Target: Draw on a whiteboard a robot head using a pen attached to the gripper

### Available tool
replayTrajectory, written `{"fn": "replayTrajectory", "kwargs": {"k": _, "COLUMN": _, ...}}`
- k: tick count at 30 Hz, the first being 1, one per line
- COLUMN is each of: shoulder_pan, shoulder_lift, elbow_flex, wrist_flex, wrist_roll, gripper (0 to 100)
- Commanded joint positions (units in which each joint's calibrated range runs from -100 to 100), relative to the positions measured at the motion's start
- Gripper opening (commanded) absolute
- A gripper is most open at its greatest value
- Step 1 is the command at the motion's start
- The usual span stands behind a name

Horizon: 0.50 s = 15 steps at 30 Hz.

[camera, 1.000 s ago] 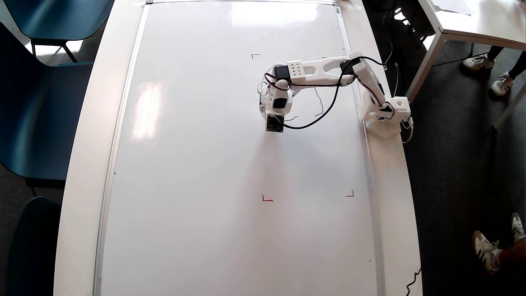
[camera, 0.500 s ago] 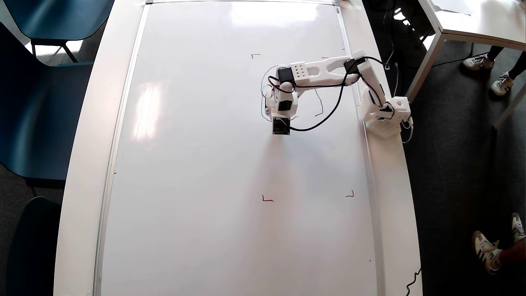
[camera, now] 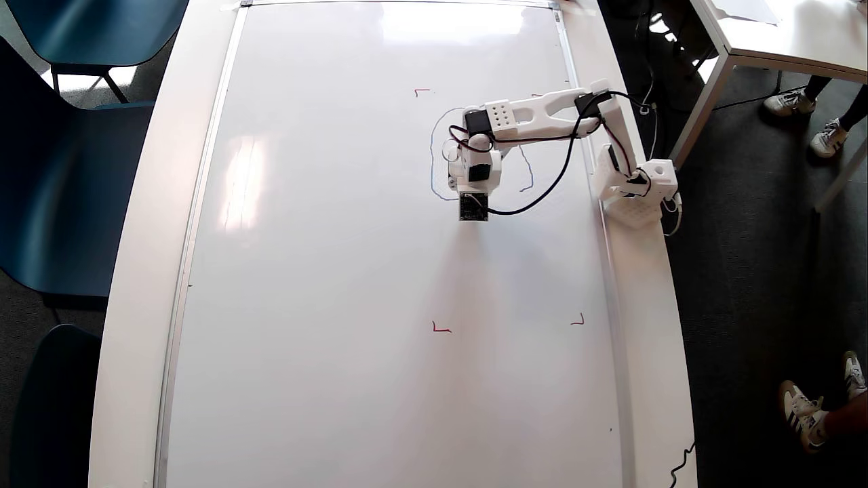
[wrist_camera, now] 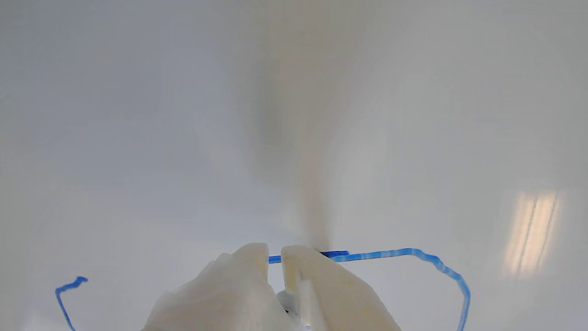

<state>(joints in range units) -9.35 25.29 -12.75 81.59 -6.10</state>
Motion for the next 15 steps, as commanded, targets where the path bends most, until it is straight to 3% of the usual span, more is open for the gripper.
{"fn": "replayTrajectory", "kwargs": {"k": 1, "shoulder_pan": 1.0, "shoulder_lift": -4.7, "elbow_flex": 0.4, "wrist_flex": 0.3, "wrist_roll": -0.2, "gripper": 1}}
{"fn": "replayTrajectory", "kwargs": {"k": 15, "shoulder_pan": 2.8, "shoulder_lift": -5.1, "elbow_flex": -3.9, "wrist_flex": 3.2, "wrist_roll": -0.2, "gripper": 1}}
